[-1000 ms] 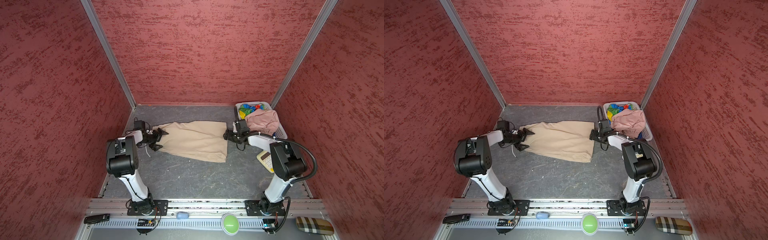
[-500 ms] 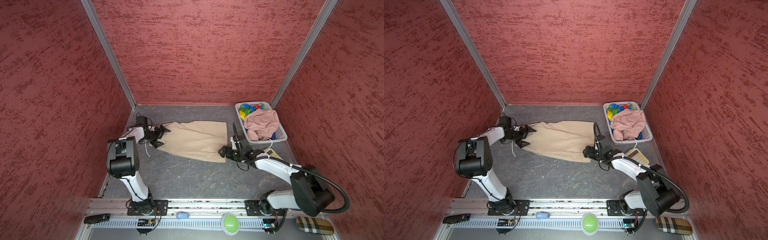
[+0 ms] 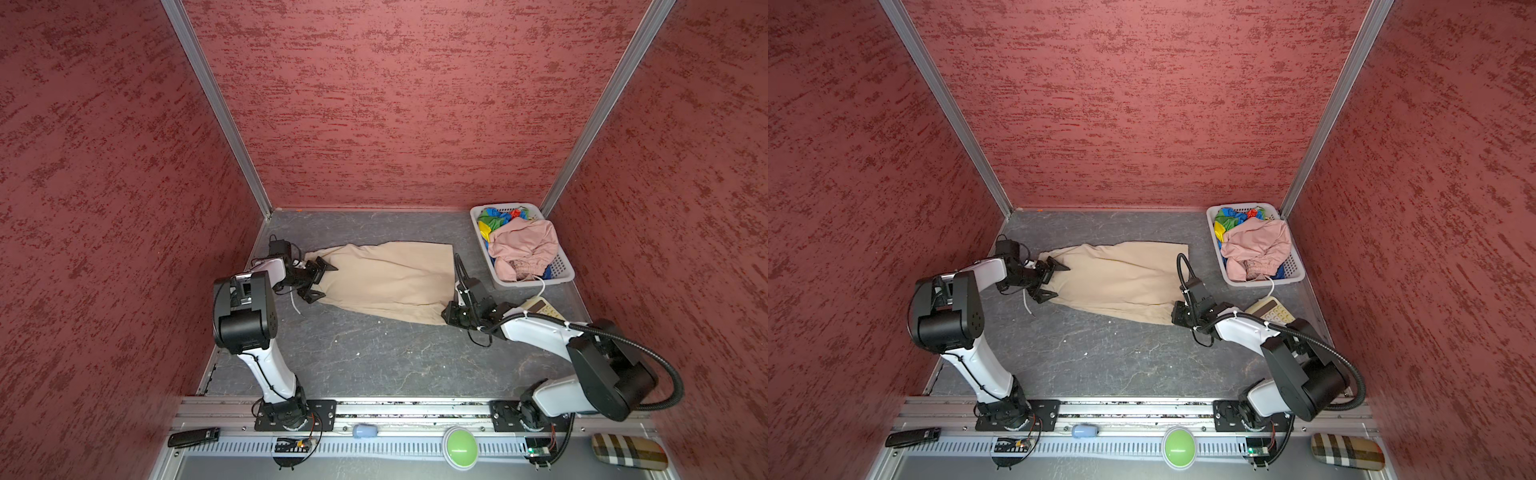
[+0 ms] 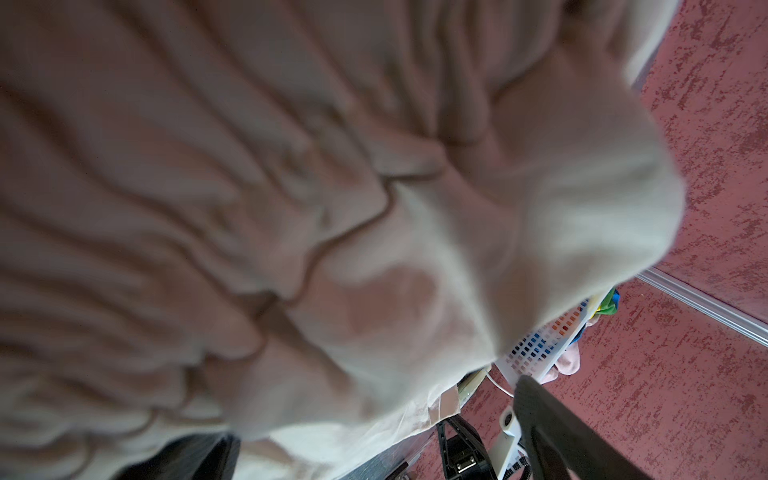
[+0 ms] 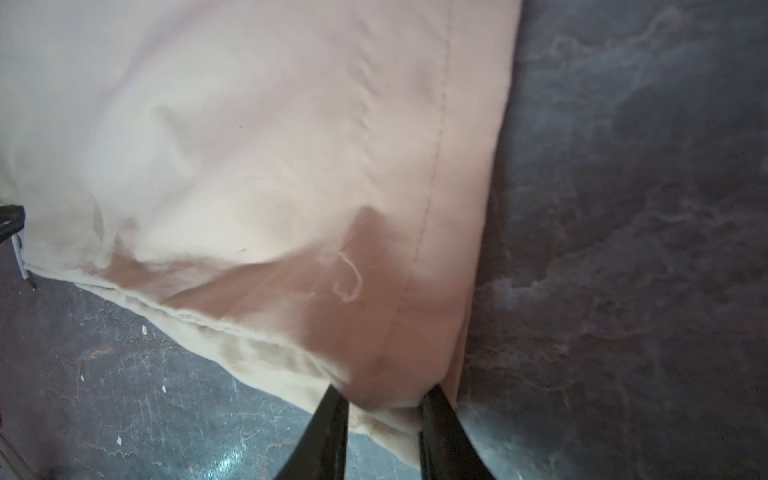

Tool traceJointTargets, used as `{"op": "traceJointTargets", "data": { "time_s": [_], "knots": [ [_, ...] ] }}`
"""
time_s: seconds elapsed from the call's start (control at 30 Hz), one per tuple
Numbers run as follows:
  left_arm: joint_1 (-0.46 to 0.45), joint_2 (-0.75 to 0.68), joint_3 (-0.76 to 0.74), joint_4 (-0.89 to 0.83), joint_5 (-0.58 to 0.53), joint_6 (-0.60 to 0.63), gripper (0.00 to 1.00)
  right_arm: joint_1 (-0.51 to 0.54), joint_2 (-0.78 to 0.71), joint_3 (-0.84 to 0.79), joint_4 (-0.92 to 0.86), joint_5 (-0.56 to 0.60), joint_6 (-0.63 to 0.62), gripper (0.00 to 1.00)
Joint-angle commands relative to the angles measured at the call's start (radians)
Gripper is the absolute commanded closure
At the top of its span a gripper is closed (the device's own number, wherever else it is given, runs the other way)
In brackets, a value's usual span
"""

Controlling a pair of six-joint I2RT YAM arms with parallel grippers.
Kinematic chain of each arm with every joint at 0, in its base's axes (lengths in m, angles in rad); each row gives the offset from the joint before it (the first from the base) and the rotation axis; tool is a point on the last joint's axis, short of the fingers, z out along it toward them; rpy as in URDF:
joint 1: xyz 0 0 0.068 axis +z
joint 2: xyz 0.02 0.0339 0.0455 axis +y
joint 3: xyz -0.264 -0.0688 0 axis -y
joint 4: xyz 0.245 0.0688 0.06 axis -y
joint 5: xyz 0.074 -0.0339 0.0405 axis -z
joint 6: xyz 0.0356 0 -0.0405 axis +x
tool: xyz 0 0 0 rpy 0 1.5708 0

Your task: Fold and stack the shorts

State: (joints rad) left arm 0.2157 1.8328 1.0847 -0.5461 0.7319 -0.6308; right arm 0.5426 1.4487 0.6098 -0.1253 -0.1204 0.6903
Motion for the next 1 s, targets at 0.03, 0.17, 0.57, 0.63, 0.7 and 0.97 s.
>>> {"op": "traceJointTargets", "data": {
  "time_s": [0.03,0.17,0.57,0.63,0.7,0.97],
  "knots": [
    [0.014,0.02,-0.01,0.012,0.004,0.026,0.01,0.005,-0.007,0.01,-0.037,0.11,-0.031,0.94],
    [0.019,0.034,-0.011,0.017,0.011,0.021,0.01,0.005,-0.087,0.042,-0.124,0.193,-0.114,1.0],
    [0.034,0.039,-0.026,0.03,0.017,0.016,0.01,0.048,-0.203,-0.084,-0.183,0.195,-0.197,0.77],
    [0.035,0.042,-0.026,0.028,0.017,0.019,0.01,0.057,-0.206,-0.076,-0.207,0.23,-0.174,0.54],
    [0.035,0.044,-0.024,0.023,0.018,0.023,0.01,0.057,-0.216,-0.042,-0.262,0.248,-0.159,0.45],
    [0.029,0.039,-0.029,0.037,0.023,0.012,0.01,0.057,-0.328,0.059,-0.2,0.194,0.059,0.01]
  ]
}}
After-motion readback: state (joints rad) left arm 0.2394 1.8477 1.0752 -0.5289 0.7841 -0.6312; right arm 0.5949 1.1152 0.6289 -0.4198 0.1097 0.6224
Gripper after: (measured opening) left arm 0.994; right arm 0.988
